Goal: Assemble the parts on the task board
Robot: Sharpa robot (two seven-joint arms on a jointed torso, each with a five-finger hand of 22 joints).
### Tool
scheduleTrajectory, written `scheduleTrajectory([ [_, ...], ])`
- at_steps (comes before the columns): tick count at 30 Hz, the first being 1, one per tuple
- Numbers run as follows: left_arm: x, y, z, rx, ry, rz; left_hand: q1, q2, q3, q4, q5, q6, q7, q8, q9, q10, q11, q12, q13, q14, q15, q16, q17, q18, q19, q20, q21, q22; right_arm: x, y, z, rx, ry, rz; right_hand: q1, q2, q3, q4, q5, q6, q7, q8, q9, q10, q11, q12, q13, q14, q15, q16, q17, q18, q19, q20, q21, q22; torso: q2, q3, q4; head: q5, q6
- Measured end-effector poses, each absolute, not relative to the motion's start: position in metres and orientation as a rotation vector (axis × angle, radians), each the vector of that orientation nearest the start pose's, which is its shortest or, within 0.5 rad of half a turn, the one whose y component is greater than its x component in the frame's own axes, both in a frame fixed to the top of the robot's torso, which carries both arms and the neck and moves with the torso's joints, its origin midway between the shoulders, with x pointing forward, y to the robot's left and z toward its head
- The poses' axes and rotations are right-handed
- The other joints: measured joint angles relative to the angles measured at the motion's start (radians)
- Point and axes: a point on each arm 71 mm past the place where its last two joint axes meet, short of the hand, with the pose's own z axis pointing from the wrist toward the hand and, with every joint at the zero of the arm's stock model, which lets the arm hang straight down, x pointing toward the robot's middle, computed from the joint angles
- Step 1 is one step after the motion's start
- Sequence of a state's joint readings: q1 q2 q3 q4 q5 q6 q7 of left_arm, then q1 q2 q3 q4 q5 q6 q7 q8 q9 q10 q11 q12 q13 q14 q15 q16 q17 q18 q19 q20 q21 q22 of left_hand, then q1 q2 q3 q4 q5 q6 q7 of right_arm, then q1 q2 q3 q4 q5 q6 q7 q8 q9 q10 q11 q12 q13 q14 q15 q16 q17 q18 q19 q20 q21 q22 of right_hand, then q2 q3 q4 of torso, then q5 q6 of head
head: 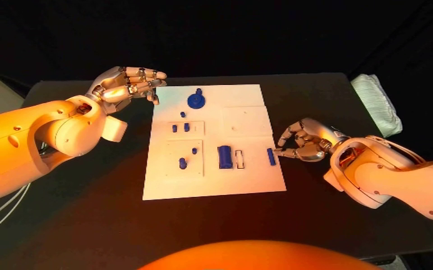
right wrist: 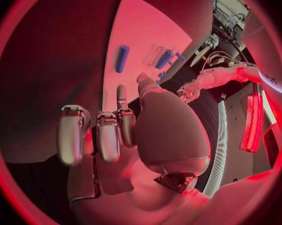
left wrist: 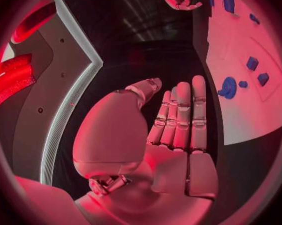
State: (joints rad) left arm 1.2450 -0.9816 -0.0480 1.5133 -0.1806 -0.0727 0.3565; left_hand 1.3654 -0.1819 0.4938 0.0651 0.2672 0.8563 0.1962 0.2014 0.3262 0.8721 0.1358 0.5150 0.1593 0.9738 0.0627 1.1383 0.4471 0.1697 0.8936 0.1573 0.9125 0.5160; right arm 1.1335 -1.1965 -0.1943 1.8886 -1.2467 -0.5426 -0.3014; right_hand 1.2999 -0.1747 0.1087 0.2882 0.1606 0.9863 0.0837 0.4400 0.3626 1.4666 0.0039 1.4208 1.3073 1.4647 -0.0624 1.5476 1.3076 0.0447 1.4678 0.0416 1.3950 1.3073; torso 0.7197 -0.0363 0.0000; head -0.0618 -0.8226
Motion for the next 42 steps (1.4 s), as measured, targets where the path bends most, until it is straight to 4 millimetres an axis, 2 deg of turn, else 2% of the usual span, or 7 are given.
scheduleTrajectory([
  [4,0.487,0.266,-0.159,-0.885,1.545,-1.566,0.000,0.000,0.000,0.003,0.000,0.000,0.000,0.000,0.000,0.000,0.000,0.000,0.000,0.000,0.000,0.000,0.000,0.000,0.000,0.000,0.000,0.000,0.375,-0.275,-0.235,0.299,1.834,0.511,-0.009,-0.009,-0.008,0.004,0.000,0.009,-0.004,0.000,0.000,0.000,0.000,0.000,0.000,0.000,0.000,0.000,0.000,0.000,0.000,0.000,0.000,0.000,-0.001,0.0000,0.0008,-0.001,-0.001],
  [16,0.485,0.268,-0.161,-0.894,1.543,-1.566,0.000,0.000,0.000,0.005,0.000,0.000,0.000,0.000,0.000,0.000,0.000,0.000,0.000,0.000,0.000,0.000,0.000,0.000,0.000,0.000,0.000,-0.001,0.376,-0.264,-0.251,0.253,1.872,0.441,-0.018,-0.007,-0.018,0.004,0.000,0.016,-0.003,0.000,0.001,0.000,0.000,0.000,0.000,0.000,0.000,0.000,0.000,0.000,0.000,0.000,0.000,0.001,0.001,-0.0019,0.0018,0.002,-0.003],
  [25,0.485,0.268,-0.161,-0.895,1.543,-1.567,0.000,0.000,0.000,0.005,0.000,0.000,0.000,0.004,0.000,0.000,0.000,0.004,0.000,0.000,0.000,0.000,0.000,0.000,0.000,0.000,0.000,-0.001,0.379,-0.252,-0.256,0.226,1.871,0.430,-0.025,0.000,-0.019,0.005,0.000,0.023,-0.010,0.008,0.007,0.000,0.000,0.000,0.000,0.000,0.000,0.000,0.000,0.000,0.000,0.000,0.000,0.001,0.001,-0.0019,0.0009,0.006,-0.007],
  [27,0.485,0.268,-0.161,-0.896,1.544,-1.567,0.000,0.000,0.000,0.005,0.000,0.000,0.000,0.004,0.000,0.000,0.000,0.004,0.000,0.000,0.000,0.000,0.000,0.000,0.000,0.000,0.000,-0.001,0.380,-0.249,-0.256,0.219,1.870,0.432,-0.002,0.012,-0.011,-0.003,0.008,0.026,-0.013,0.011,0.007,0.000,0.000,0.000,0.000,0.000,0.000,0.000,0.000,0.000,0.000,0.000,0.000,0.001,0.001,-0.0019,0.0009,0.007,-0.008],
  [32,0.485,0.269,-0.161,-0.897,1.544,-1.565,0.000,0.000,0.000,0.005,0.000,0.000,0.000,0.004,0.000,0.000,0.000,0.004,0.000,0.000,0.000,0.000,0.001,0.000,0.000,0.000,0.000,-0.001,0.381,-0.246,-0.257,0.194,1.867,0.425,0.088,0.011,0.039,-0.027,-0.006,0.035,-0.015,0.012,0.007,0.000,-0.008,0.000,0.000,0.004,-0.004,0.000,0.000,0.000,0.000,0.000,0.000,0.001,0.001,-0.0018,0.0014,0.007,-0.012],
  [37,0.484,0.269,-0.161,-0.898,1.545,-1.564,0.000,0.000,0.000,0.005,0.000,0.000,0.000,0.004,0.000,0.000,0.000,0.004,0.000,0.000,0.000,0.000,0.001,0.000,0.000,0.000,0.000,-0.001,0.382,-0.240,-0.255,0.153,1.859,0.428,0.150,-0.017,0.143,-0.051,0.043,0.048,-0.017,-0.007,-0.003,0.000,-0.007,-0.002,0.000,0.000,-0.008,0.000,0.000,0.000,-0.004,-0.004,0.000,0.000,0.001,-0.0018,0.0008,0.006,-0.013],
  [42,0.484,0.269,-0.161,-0.898,1.547,-1.564,0.000,0.000,0.000,0.005,0.000,0.000,0.000,0.004,0.000,0.000,0.000,0.004,0.000,0.000,0.000,0.000,0.001,0.000,0.000,0.000,0.000,-0.002,0.381,-0.236,-0.254,0.111,1.850,0.424,0.167,-0.026,0.194,-0.021,0.096,0.062,-0.017,-0.010,-0.016,0.000,-0.007,-0.004,0.000,0.000,-0.008,0.000,0.000,0.000,-0.004,-0.004,0.005,0.000,0.000,-0.0015,-0.0002,0.006,-0.013],
])
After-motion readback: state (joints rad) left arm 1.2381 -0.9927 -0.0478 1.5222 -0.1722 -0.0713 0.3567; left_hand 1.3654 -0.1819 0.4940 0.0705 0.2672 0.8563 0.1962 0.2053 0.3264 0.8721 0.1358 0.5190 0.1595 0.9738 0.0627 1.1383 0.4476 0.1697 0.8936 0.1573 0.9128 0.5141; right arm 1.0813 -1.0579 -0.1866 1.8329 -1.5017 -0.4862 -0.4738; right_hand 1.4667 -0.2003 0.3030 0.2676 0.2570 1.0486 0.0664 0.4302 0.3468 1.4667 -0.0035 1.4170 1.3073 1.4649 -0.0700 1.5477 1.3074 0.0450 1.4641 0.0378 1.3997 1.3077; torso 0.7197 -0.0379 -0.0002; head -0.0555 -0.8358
